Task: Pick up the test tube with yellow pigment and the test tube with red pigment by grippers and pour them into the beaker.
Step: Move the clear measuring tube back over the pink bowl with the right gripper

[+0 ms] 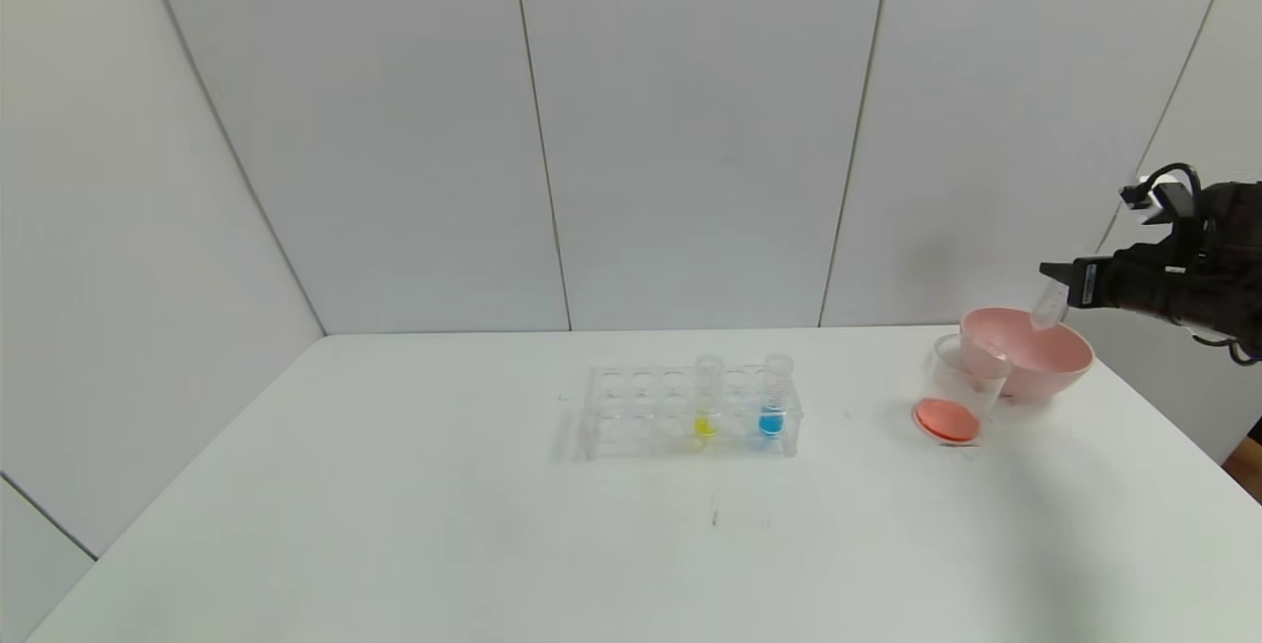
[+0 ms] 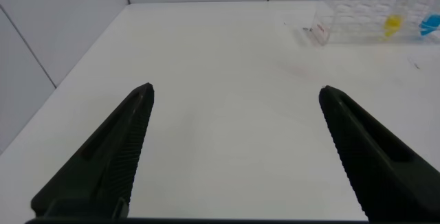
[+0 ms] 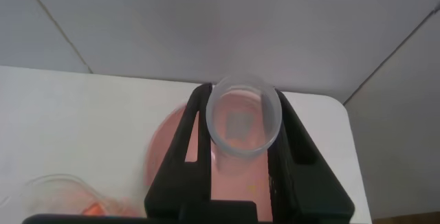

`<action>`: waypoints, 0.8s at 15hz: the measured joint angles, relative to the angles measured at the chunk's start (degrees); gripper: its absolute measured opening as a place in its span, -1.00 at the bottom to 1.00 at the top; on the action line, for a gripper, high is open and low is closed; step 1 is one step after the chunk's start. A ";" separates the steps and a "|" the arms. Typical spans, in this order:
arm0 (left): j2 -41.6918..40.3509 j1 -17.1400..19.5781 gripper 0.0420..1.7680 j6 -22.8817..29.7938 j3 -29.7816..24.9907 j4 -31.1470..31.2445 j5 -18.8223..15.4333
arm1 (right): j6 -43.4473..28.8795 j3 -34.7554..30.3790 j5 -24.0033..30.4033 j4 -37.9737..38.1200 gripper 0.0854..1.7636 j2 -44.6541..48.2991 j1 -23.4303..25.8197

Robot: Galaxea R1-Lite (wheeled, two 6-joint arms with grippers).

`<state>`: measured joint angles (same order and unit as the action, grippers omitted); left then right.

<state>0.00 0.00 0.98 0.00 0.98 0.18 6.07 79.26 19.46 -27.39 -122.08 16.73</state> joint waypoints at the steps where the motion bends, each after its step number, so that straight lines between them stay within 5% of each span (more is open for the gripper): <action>1: 0.00 0.00 0.94 -0.02 0.00 0.00 -0.02 | -0.02 -0.02 -0.94 -1.67 -0.48 -1.49 0.16; 11: 0.00 0.00 0.94 -0.02 0.00 0.00 -0.02 | 0.35 -0.02 -0.94 -2.02 -0.48 -5.62 0.24; 12: 0.00 0.00 0.94 -0.02 0.00 0.02 -0.05 | 0.38 -0.18 -0.85 -2.05 -0.34 -5.60 0.39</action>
<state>0.00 0.00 0.95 0.00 1.00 0.13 6.45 79.08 18.60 -29.44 -127.67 17.12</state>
